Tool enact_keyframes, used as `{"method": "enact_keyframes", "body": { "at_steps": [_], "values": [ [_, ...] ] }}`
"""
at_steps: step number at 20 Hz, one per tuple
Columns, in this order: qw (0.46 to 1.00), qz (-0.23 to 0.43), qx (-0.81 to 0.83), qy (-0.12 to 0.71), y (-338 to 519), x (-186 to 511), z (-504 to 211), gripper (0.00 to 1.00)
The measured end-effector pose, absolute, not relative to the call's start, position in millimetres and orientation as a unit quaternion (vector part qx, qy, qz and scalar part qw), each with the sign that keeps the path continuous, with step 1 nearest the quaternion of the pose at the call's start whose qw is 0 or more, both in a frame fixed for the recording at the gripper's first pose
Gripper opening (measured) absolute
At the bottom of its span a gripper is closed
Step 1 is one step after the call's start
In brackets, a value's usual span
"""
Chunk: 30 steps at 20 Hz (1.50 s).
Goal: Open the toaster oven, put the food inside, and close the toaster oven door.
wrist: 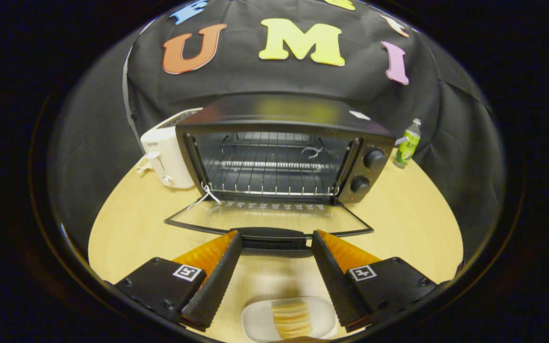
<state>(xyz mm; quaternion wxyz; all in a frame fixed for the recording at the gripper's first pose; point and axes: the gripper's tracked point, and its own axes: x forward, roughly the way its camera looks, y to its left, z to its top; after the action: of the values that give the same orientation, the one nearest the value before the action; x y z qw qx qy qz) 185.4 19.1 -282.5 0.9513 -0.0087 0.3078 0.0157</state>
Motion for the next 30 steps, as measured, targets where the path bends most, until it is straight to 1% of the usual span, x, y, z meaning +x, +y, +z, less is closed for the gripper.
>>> {"method": "enact_keyframes", "body": {
  "at_steps": [4,5,7,9,12,17,20,24,27,29,30],
  "values": [
    [0.924,0.014,0.001,0.383,17,175,-337,0.97],
    [0.94,0.015,0.007,0.341,17,191,-338,0.97],
    [0.938,0.017,-0.008,0.347,18,182,-326,0.95],
    [0.934,0.018,-0.009,0.356,18,177,-334,0.94],
    [0.929,0.029,0.038,0.368,20,160,-339,0.94],
    [0.939,0.058,0.039,0.337,17,108,-332,0.92],
    [0.947,0.056,0.016,0.315,2,76,-340,0.9],
    [0.943,0.065,0.012,0.325,-2,55,-362,0.88],
    [0.944,0.046,0.0,0.327,-16,58,-370,0.87],
    [0.937,0.034,0.0,0.346,-23,60,-384,0.84],
    [0.933,0.037,0.009,0.358,-21,57,-390,0.8]
  ]
}}
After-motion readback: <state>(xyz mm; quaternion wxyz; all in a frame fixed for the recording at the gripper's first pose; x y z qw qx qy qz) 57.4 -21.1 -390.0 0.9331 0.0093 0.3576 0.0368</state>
